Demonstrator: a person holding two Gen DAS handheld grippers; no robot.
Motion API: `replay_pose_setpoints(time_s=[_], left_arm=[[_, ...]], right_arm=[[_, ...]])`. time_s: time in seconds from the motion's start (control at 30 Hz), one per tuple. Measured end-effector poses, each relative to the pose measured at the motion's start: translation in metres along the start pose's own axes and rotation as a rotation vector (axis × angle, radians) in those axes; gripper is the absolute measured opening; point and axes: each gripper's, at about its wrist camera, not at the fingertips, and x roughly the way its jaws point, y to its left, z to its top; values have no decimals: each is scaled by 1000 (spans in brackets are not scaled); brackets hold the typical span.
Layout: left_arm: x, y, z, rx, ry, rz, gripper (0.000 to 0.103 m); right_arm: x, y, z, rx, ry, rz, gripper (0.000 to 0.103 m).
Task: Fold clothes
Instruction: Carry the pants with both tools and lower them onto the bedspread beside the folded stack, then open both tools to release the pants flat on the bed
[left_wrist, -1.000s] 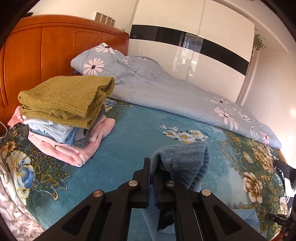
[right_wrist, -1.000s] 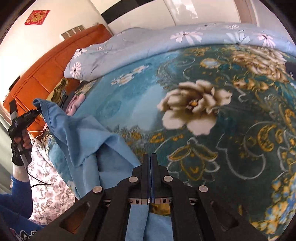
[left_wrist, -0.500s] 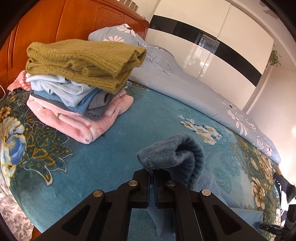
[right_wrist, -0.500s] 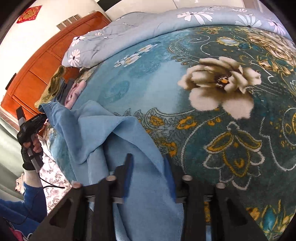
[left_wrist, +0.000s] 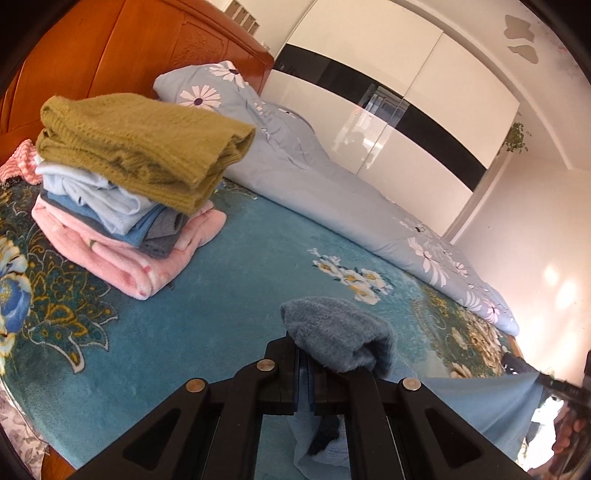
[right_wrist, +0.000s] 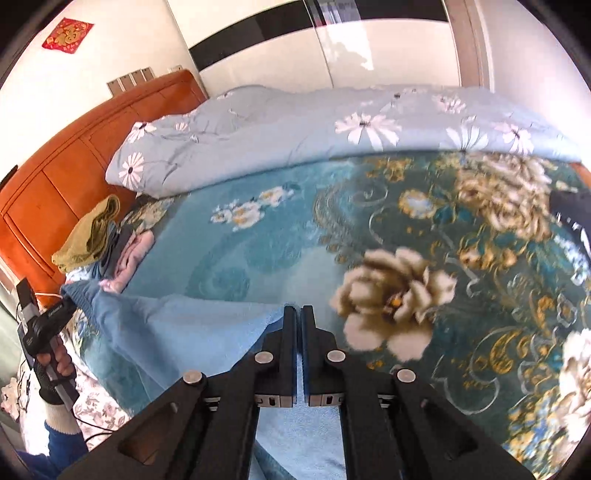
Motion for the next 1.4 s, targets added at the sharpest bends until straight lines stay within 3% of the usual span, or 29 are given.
replay_pose_setpoints(time_s=[0.03,0.13,0.3,0.57,0.73,0.97,1.07,1.2,1.27,1.37,1.4], left_arm=[[-2,-4,2,9,-7,-4,3],[1,-5,5,1,6,-39,3],[39,4,-1,-6,82,-19,3],[111,35,2,-13,186,92,3],[142,54,9,2,223,143,3],[167,84,-9,-43,269,185,4],[160,80,-9,6,256,187,7],[143,70,-4,88,225,208,7],[132,68,-2,118,207,237,11],[113,65,-1,147,184,270,18],[106,63,-1,159,176,279,19]], right_arm=[[-10,0,13,1,-39,-11,1],[8,-6,37,5,-36,-46,2],[38,-15,75,11,-30,-104,2],[86,-29,137,22,-20,-195,2],[155,-24,163,41,7,-193,2],[250,-23,163,11,136,-269,2],[273,-32,156,40,186,-299,2],[281,-34,150,47,190,-303,3],[278,-32,149,24,182,-306,9],[264,-28,149,-7,152,-310,47],[257,-29,149,-6,135,-307,53]])
